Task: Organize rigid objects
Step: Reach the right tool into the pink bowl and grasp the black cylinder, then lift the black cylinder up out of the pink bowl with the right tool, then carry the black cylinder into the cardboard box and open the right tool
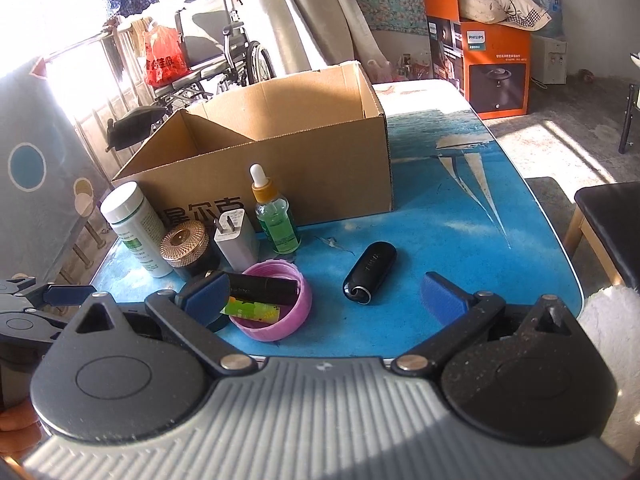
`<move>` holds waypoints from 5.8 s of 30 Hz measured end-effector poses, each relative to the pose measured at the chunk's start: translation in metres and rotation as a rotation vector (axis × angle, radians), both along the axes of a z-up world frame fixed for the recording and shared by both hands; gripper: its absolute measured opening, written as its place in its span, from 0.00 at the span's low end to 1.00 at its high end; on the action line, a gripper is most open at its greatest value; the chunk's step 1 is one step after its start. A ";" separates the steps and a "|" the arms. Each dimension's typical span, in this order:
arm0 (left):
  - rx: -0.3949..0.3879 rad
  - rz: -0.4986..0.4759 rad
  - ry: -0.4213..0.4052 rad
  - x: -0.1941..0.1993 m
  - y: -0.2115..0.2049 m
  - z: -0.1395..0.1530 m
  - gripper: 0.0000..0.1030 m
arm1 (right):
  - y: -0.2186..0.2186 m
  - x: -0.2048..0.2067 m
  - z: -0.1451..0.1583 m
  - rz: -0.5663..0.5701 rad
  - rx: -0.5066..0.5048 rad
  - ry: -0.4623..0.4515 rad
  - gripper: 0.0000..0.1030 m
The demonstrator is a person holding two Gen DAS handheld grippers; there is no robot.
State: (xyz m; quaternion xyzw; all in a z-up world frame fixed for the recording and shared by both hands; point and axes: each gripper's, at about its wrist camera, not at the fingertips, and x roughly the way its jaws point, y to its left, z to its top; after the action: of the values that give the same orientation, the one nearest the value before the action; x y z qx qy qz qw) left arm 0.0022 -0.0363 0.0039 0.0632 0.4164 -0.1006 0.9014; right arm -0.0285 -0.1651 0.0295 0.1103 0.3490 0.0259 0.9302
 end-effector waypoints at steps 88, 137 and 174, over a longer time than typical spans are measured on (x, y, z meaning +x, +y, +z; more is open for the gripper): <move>-0.093 -0.295 0.031 0.024 -0.047 -0.033 0.40 | 0.012 0.113 -0.051 0.534 0.200 0.266 0.25; -0.077 -0.348 -0.040 0.018 -0.065 0.003 0.35 | -0.036 0.079 -0.037 0.330 0.570 0.167 0.21; -0.011 0.054 0.143 0.269 0.056 0.038 0.36 | 0.143 0.413 -0.058 0.226 0.429 0.536 0.22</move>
State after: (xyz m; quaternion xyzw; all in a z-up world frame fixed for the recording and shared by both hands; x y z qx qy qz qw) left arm 0.2710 0.0196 0.0423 0.0397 0.4806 -0.0827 0.8721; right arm 0.3842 -0.0225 -0.0283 0.2665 0.5770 0.1714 0.7528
